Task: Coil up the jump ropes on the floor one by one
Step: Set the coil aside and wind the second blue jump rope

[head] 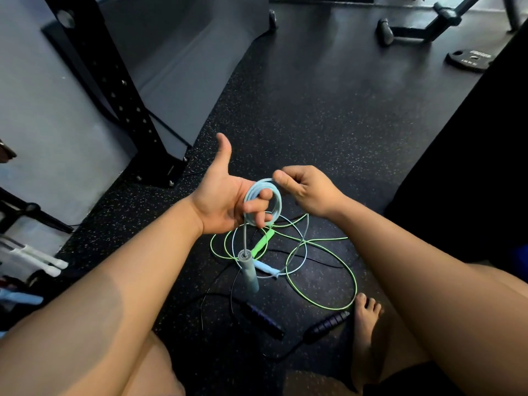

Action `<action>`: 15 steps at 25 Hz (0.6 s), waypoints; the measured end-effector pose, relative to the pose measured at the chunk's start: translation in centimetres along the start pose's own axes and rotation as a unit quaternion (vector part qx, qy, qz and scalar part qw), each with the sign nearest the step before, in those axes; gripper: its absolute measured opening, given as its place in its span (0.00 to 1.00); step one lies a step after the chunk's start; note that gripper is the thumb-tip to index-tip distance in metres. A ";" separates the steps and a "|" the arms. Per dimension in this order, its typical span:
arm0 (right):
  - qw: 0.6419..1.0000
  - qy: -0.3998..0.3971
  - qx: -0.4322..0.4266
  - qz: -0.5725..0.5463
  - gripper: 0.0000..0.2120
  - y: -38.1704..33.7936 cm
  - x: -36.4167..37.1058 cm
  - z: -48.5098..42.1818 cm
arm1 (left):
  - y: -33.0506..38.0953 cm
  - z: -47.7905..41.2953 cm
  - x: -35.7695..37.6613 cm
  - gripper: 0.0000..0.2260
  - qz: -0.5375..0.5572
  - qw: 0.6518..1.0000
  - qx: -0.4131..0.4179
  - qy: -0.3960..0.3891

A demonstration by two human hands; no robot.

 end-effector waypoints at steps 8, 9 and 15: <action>0.943 -0.222 0.213 -0.125 0.18 1.4 5.1 2.8 | 1.8 0.5 -2.3 0.49 0.286 0.931 0.215 0.067; 0.936 -0.253 0.216 -0.117 0.17 1.1 5.4 3.1 | 1.9 0.5 -2.6 0.49 0.290 0.923 0.240 0.085; 0.959 -0.263 0.093 0.039 0.16 -2.8 4.1 2.6 | 1.1 -1.0 -4.1 0.51 0.145 0.930 0.223 0.253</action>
Point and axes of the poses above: each hand's wrist, its own z-axis away from the middle knuckle, its own x-axis out of the palm, y = z × x, the point moved 3 cm from there along -z, towards the middle knuckle, and after that the axes turned 6 degrees about y, right-handed, at the moved point
